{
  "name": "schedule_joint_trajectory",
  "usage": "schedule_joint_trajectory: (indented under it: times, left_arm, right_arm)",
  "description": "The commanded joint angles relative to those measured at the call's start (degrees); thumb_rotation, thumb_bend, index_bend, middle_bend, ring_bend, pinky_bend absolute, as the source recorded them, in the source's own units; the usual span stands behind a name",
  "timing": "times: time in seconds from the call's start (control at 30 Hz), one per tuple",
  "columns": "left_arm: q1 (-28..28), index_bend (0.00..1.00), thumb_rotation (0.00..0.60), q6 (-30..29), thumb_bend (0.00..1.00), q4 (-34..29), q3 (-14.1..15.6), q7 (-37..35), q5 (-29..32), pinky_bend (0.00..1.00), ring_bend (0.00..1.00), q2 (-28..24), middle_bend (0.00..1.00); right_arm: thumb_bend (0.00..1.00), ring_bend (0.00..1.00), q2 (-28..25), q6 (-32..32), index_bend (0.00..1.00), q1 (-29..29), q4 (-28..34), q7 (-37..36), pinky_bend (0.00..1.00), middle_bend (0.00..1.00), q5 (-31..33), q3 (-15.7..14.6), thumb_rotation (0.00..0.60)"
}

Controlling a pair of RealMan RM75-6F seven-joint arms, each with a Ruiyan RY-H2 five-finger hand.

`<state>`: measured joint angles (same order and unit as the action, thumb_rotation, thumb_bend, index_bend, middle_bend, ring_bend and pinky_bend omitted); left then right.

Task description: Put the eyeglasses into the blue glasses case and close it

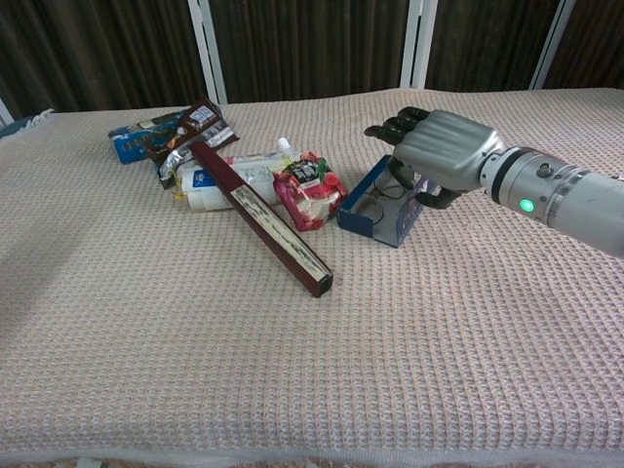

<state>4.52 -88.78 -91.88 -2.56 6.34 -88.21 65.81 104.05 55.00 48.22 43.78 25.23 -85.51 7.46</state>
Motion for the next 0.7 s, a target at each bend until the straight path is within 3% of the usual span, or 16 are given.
schedule_joint_trajectory:
  times: [0.03,0.23,0.37,0.57,0.7]
  left_arm:
    - [-0.04,0.0,0.6,-0.06,0.42,0.06,0.01,-0.14,-0.05,0.06,0.0,-0.04,0.0]
    - [0.01,0.0,0.6,-0.47,0.42,0.42,0.06,-0.45,-0.83,0.06,0.0,-0.01,0.0]
    - [-0.07,0.0,0.6,-0.92,0.42,0.82,0.05,-0.21,-1.18,0.06,0.0,0.38,0.0]
    - [-0.25,0.0,0.6,-1.23,0.42,0.72,0.36,0.36,-1.76,0.06,0.0,0.48,0.0]
    - [-0.36,0.0,0.6,-1.44,0.42,0.58,0.58,0.5,-2.22,0.06,0.0,0.5,0.0]
  right_arm:
    - [0.5,0.0,0.57,-0.55,0.66,0.31,-0.59,0.24,0.0,0.08,0.45,0.13,0.6]
    - [0.51,0.0,0.46,-0.94,0.69,-0.09,-0.69,-0.1,0.0,0.09,0.93,-0.4,0.6]
    - [0.6,0.0,-0.7,0.62,0.71,-1.28,0.28,0.53,0.0,0.09,0.55,-1.21,0.6]
    - [0.64,0.0,-5.62,4.31,0.73,-4.69,7.09,-0.03,0.0,0.09,-0.68,-3.31,0.6]
    - [0.65,0.0,-10.63,8.34,0.73,-8.27,13.95,0.42,0.0,0.09,-3.35,-6.73,0.6]
